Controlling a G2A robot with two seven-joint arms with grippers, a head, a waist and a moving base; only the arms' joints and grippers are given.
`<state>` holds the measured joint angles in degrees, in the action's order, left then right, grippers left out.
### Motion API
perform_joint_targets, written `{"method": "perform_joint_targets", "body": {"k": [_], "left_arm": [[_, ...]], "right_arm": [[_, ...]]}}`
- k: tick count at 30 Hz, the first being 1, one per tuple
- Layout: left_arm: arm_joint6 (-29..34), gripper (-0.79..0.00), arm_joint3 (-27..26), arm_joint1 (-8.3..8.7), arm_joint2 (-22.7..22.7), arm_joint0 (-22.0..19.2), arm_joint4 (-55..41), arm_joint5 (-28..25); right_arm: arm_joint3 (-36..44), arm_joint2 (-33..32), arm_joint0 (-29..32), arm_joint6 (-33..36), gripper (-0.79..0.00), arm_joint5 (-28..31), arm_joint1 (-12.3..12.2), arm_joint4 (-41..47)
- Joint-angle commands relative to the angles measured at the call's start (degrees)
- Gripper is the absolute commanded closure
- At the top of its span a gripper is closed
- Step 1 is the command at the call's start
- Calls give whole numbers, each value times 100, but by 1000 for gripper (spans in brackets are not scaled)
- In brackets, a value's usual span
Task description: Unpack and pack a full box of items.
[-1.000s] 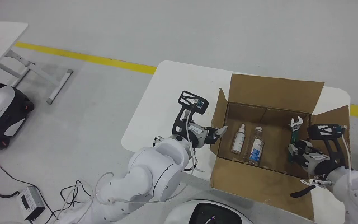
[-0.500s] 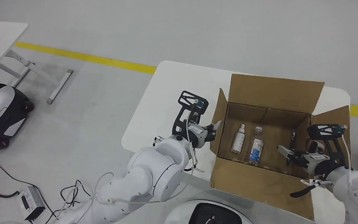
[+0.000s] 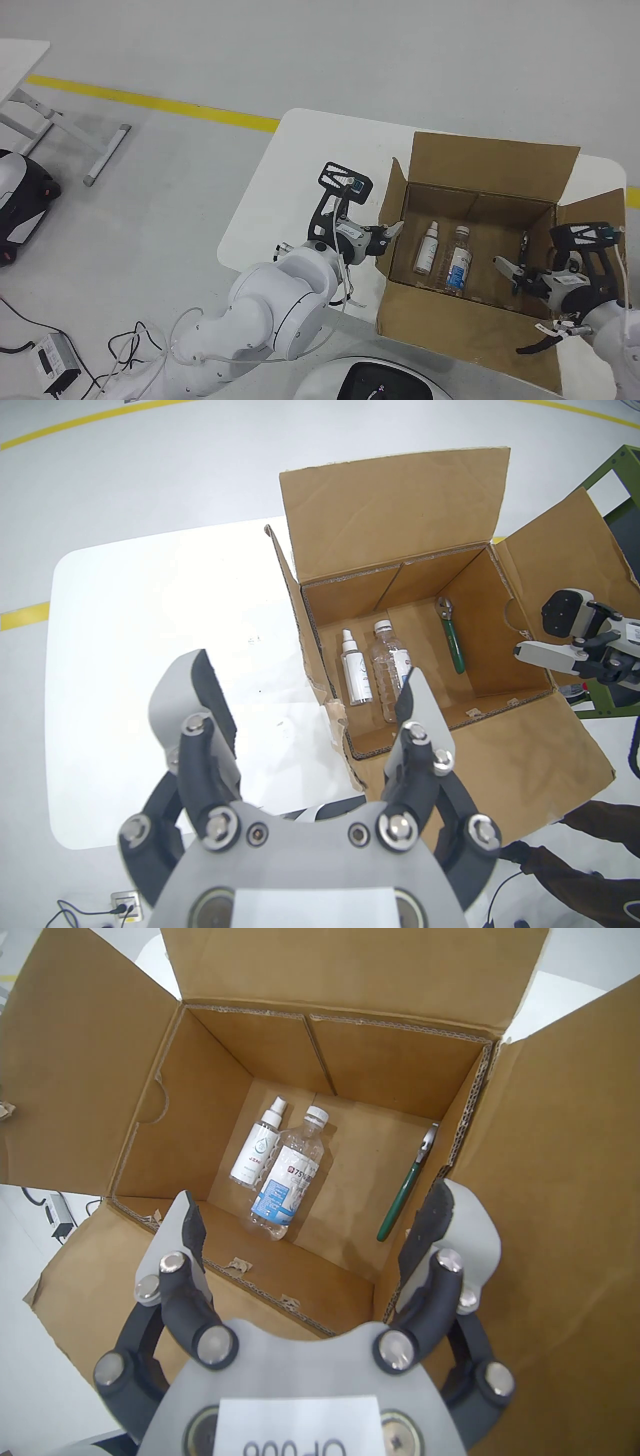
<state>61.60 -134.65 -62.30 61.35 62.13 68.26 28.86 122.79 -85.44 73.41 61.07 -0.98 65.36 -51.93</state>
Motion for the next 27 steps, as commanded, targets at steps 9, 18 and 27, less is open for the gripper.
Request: {"method": "perform_joint_targets", "body": {"k": [9,18,27], "left_arm": [[0,-785,0,0,0,0,0,0],[-201,-785,36,-7,9,102,-48,-99],[-455,-785,18,-62,30,320,-138,-394]], "right_arm": [[477,-316,385,-1213,-785,266,-18,-56],[1141,-1669,769,-1548,0,519,-64,958],[1059,-3326,1449,-1844,0,854,-71,1970]]}}
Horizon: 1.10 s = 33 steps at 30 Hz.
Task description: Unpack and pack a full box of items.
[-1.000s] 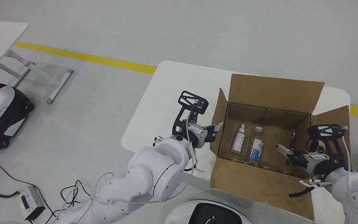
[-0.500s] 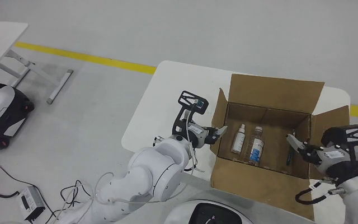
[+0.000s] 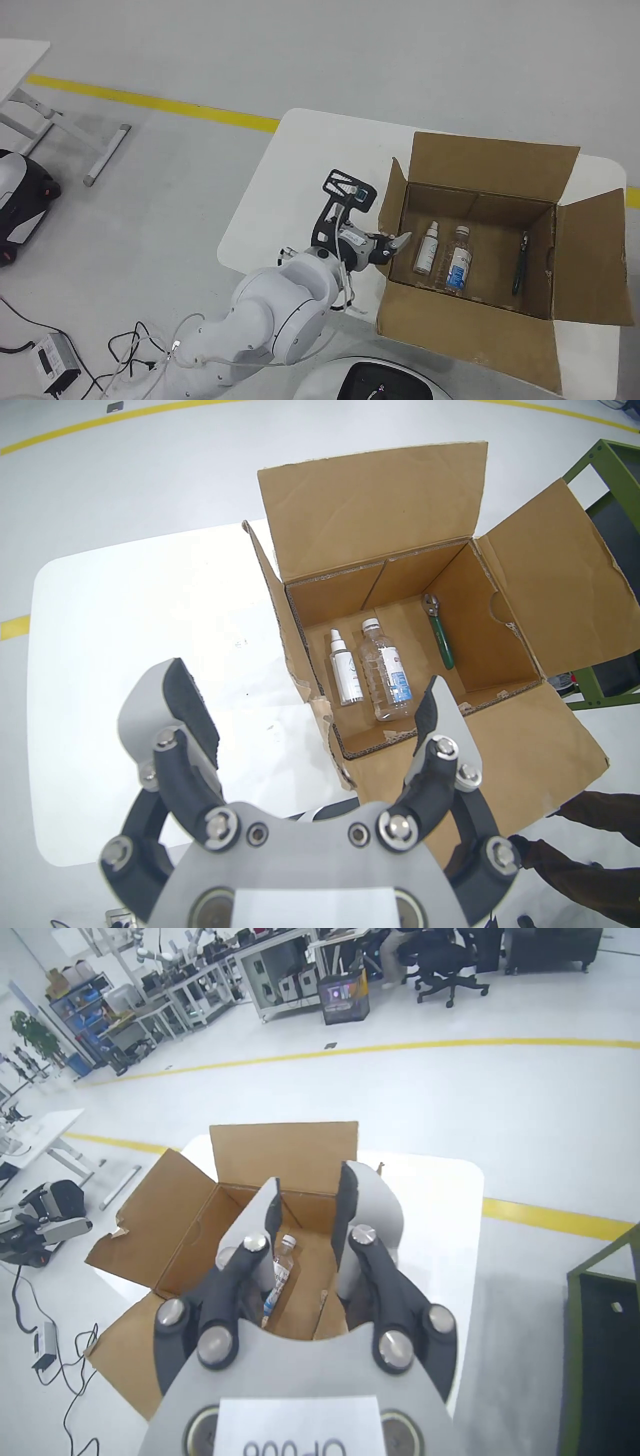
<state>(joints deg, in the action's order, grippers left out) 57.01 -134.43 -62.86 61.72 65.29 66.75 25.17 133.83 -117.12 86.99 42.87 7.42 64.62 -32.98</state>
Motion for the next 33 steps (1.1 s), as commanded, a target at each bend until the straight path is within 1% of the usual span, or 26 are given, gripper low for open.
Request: {"method": "perform_joint_targets", "body": {"k": [1,5,14,20,21,22,23,24,27,30,33], "left_arm": [[15,-785,-6,-12,-17,5,24,-63],[23,-785,-5,-17,-21,4,34,-83],[23,-785,-5,-17,-21,4,34,-83],[-431,-785,-21,-37,103,248,-54,-272],[-487,-696,-21,-43,135,273,-69,-263],[-538,-474,-21,-47,178,292,-75,-262],[-576,-345,-21,-50,228,315,-64,-260],[-607,0,-21,-52,283,339,-67,-259],[-650,0,-21,-36,476,438,178,-385],[-552,0,-21,8,720,666,853,-485],[-412,0,-20,27,974,1000,1301,-287]], "right_arm": [[-97,-286,185,-59,0,57,7,163],[-422,-655,572,-85,0,101,23,361],[-422,-655,572,-85,0,101,23,361],[-816,-487,708,-364,0,210,37,577],[-908,-446,721,-406,0,239,37,587],[-1009,-396,726,-458,0,261,38,608],[-1088,-339,724,-515,0,343,36,597],[-1186,-272,717,-578,0,425,33,543],[-1485,36,626,-761,0,631,24,337],[-1769,369,451,-935,0,769,20,261],[-1897,678,286,-1013,0,901,19,372]]}}
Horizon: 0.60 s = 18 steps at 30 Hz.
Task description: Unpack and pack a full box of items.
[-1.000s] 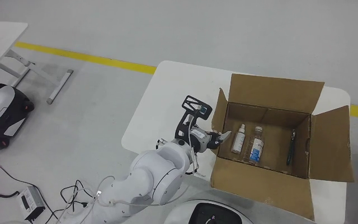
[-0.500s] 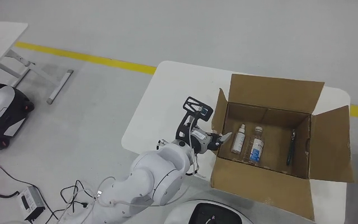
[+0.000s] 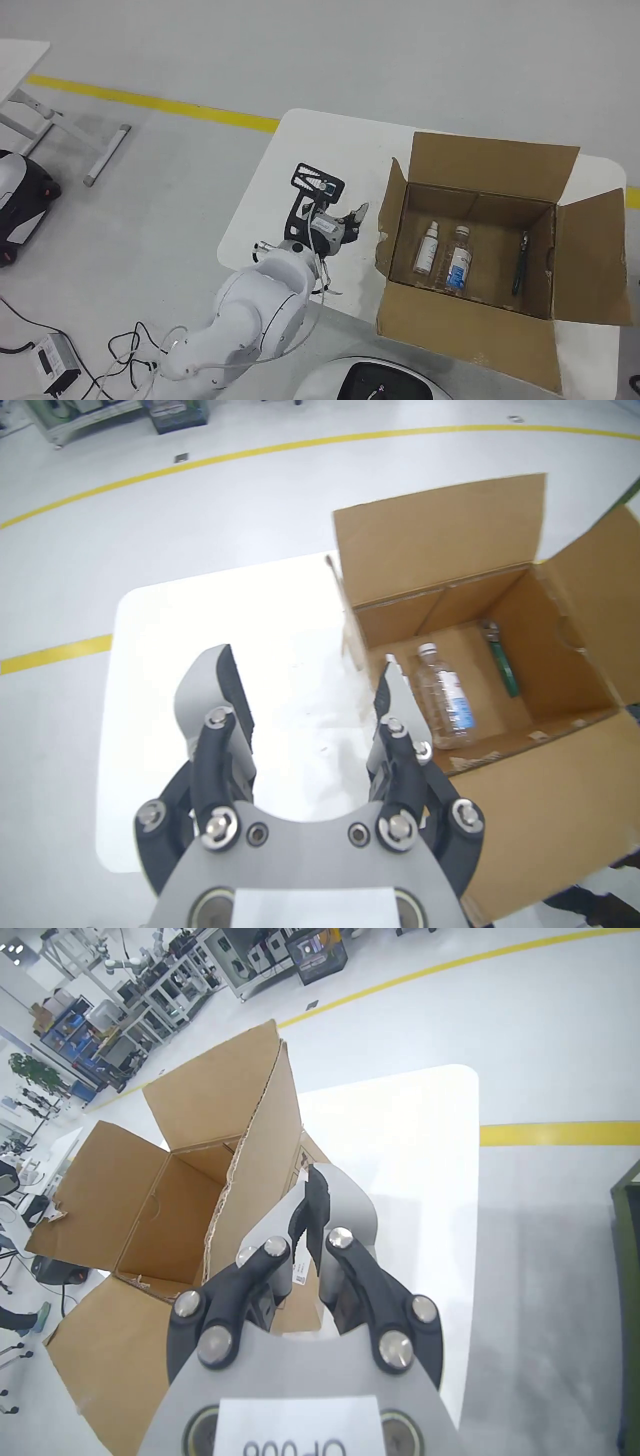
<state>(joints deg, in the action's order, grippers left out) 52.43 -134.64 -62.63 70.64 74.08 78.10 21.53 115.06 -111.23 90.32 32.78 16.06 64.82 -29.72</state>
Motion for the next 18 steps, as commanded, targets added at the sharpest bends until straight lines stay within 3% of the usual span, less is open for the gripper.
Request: {"method": "perform_joint_targets", "body": {"k": [1,8,18], "left_arm": [[69,0,14,5,138,218,269,123],[-123,0,230,-55,29,456,255,85],[-374,0,473,-205,-542,11,-128,-392]], "right_arm": [[-53,171,-96,-7,0,72,-2,99],[96,805,-336,314,0,393,-36,-113],[-13,1569,-689,1108,0,256,-94,-819]]}}
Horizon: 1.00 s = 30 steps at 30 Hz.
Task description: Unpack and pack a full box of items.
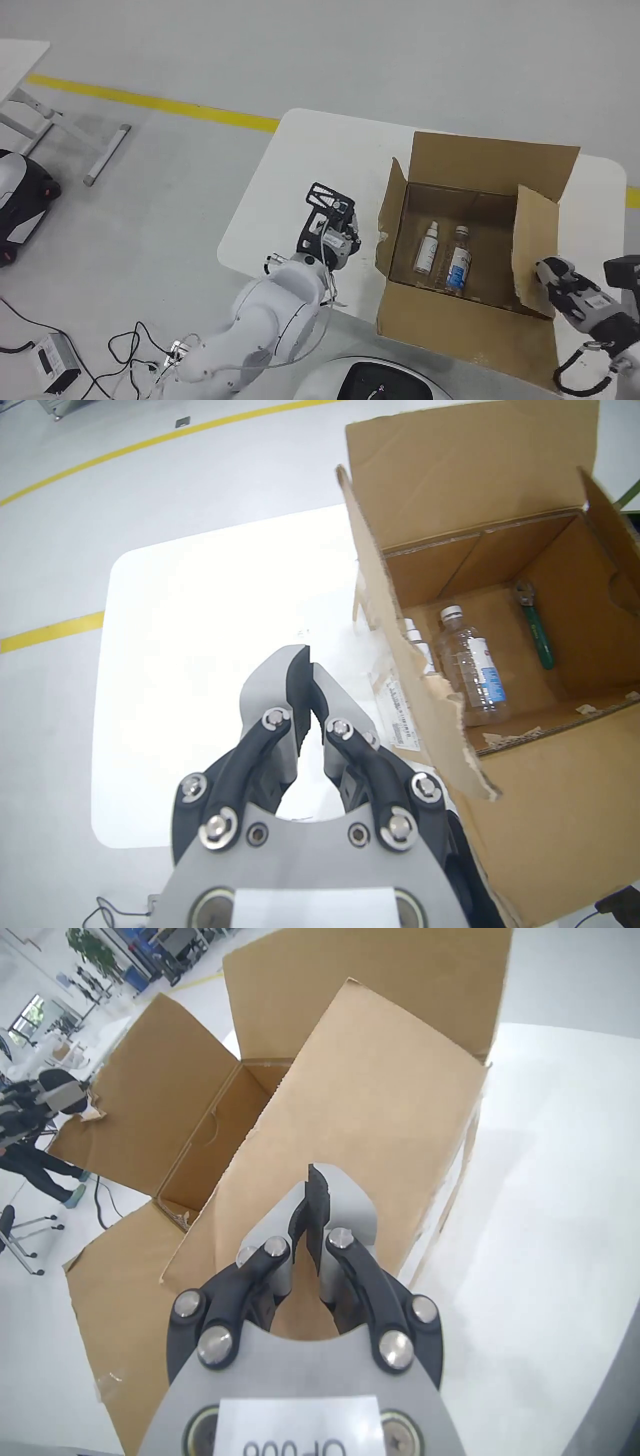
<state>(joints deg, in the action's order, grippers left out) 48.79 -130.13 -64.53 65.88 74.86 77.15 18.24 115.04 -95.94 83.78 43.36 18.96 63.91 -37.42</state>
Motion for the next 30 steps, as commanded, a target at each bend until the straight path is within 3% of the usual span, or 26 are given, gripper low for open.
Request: {"method": "perform_joint_targets", "body": {"k": [1,22,30], "left_arm": [[-27,0,45,-31,-132,-138,-79,-136],[84,0,1005,-486,-1576,-1626,-905,-983],[151,0,1788,-692,-2144,-2025,-781,-1020]], "right_arm": [[-43,80,-57,100,0,-73,-7,-48],[326,-553,285,-102,0,-639,-89,312],[119,-133,73,268,0,-376,-140,-113]]}}
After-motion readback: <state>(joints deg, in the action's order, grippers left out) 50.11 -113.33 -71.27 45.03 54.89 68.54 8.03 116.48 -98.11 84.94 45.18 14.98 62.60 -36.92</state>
